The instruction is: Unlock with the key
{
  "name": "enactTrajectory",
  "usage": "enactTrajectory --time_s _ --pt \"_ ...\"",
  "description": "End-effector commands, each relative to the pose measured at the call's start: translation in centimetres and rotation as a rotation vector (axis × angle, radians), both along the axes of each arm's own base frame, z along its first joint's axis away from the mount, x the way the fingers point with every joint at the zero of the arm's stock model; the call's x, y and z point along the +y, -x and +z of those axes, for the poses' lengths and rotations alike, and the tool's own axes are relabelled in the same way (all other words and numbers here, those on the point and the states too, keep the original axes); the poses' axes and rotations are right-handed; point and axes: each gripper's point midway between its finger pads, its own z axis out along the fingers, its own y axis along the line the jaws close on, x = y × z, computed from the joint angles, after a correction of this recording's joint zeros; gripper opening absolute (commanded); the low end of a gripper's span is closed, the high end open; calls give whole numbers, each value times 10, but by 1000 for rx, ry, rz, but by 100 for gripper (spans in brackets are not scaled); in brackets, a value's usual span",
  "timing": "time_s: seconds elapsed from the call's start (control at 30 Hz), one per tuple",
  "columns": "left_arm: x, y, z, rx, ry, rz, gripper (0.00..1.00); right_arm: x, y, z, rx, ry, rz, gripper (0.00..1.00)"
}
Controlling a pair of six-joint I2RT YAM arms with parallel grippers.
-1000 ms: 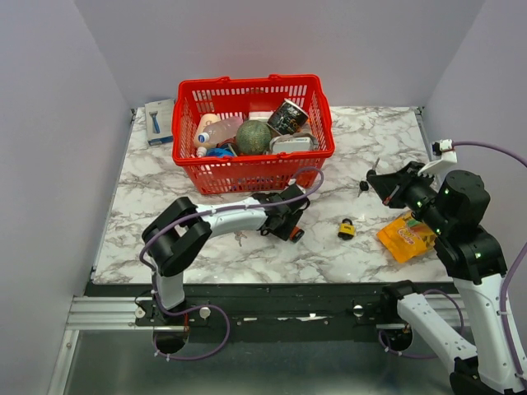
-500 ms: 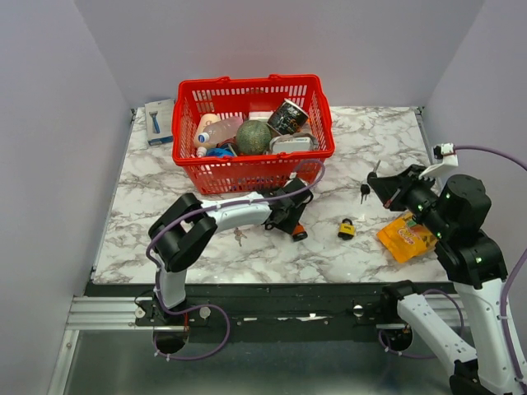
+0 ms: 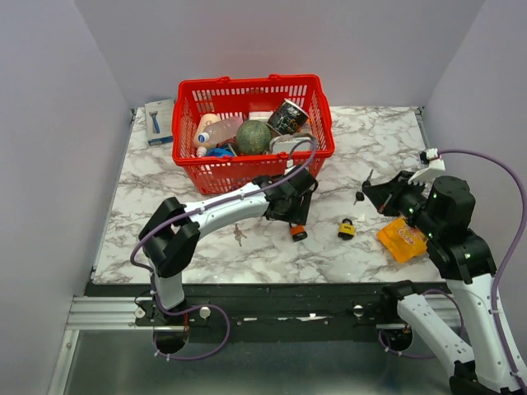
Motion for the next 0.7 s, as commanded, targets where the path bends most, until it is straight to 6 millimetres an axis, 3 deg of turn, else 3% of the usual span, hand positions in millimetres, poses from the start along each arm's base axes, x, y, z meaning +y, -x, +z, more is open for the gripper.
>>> enactTrajectory --time_s 0.0,0.07,0.2,0.47,0.67 --pt "-14 6 13 134 43 134 78 3 4 -1 -18 3 33 1" --pt "-11 14 -1 213 -13 163 78 3 4 -2 -20 3 33 1" --pt "-22 21 -10 286 17 205 77 6 4 -6 -16 2 47 1" --pt "-32 23 -16 341 30 273 78 6 7 -9 -26 -8 53 1" --pt "-43 14 12 166 -75 195 77 4 4 -11 -33 14 44 1"
